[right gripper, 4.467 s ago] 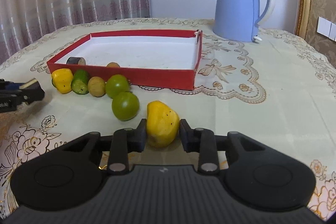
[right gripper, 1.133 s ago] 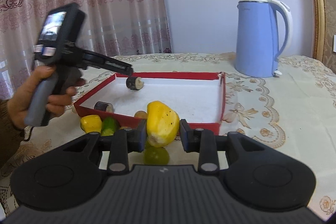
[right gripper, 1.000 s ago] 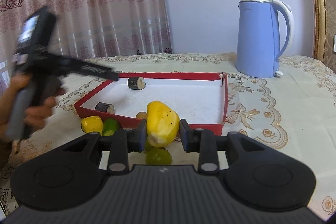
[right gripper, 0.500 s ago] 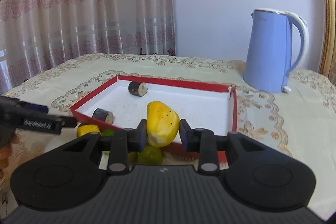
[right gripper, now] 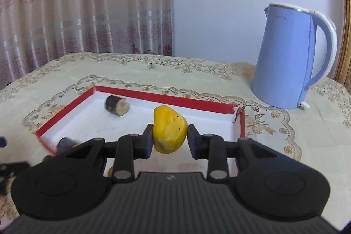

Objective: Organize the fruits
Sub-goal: 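Carry the yellow fruit piece into the red box and open the right gripper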

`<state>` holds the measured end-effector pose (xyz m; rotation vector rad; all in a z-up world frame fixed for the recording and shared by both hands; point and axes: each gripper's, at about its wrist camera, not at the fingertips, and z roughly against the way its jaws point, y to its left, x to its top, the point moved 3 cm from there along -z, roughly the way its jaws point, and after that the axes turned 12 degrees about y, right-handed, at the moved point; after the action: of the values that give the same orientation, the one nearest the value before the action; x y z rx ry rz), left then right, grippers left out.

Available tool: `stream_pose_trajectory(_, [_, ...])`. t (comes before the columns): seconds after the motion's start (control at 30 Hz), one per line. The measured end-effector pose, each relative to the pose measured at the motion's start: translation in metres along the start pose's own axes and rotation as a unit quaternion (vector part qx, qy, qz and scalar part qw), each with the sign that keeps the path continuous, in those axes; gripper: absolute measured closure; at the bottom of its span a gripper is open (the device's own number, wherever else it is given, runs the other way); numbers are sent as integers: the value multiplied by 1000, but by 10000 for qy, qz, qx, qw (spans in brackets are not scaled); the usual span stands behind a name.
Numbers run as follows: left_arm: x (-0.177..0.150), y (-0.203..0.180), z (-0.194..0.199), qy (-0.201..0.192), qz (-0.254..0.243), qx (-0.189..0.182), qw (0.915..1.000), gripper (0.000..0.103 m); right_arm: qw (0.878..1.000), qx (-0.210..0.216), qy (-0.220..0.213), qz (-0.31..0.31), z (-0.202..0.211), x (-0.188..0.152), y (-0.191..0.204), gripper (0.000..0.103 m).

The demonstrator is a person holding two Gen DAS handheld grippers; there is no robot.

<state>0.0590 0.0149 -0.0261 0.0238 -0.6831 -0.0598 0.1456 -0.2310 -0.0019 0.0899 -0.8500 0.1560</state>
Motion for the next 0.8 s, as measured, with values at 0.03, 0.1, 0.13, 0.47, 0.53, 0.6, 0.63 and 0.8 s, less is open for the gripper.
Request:
stream_pose_trajectory(0.03, [0, 1, 0, 12, 2, -14, 10000, 15, 10000, 9, 48, -31, -6, 3, -2, 72])
stream_pose_trajectory(0.1, [-1, 2, 0, 30, 28, 10, 10000, 15, 9999, -20, 131, -64, -17, 9, -4, 72])
stream_pose_trajectory(0.13, [-1, 2, 0, 35, 43, 24, 10000, 15, 9998, -55, 162, -65, -22, 11, -5, 73])
stream_pose_trajectory(0.47, [-4, 4, -5, 138, 13, 70, 9999, 15, 9979, -224, 480, -375, -66, 26, -18, 72])
stream_pose_trajectory(0.53, [-5, 5, -5, 153, 2, 95, 9998, 15, 9974, -237, 508, -449, -70, 27, -23, 72])
stream_pose_trajectory(0.6, [-6, 6, -5, 155, 7, 88, 9998, 15, 9971, -233, 538, -493, -74, 27, -23, 72])
stream_pose_trajectory(0.63, [-6, 6, -5, 159, 11, 80, 9998, 15, 9970, -242, 541, -490, -75, 27, -23, 72])
stream_pose_trajectory(0.8, [-7, 6, -5, 182, -12, 51, 9998, 15, 9970, -264, 564, -470, -78, 27, -21, 72])
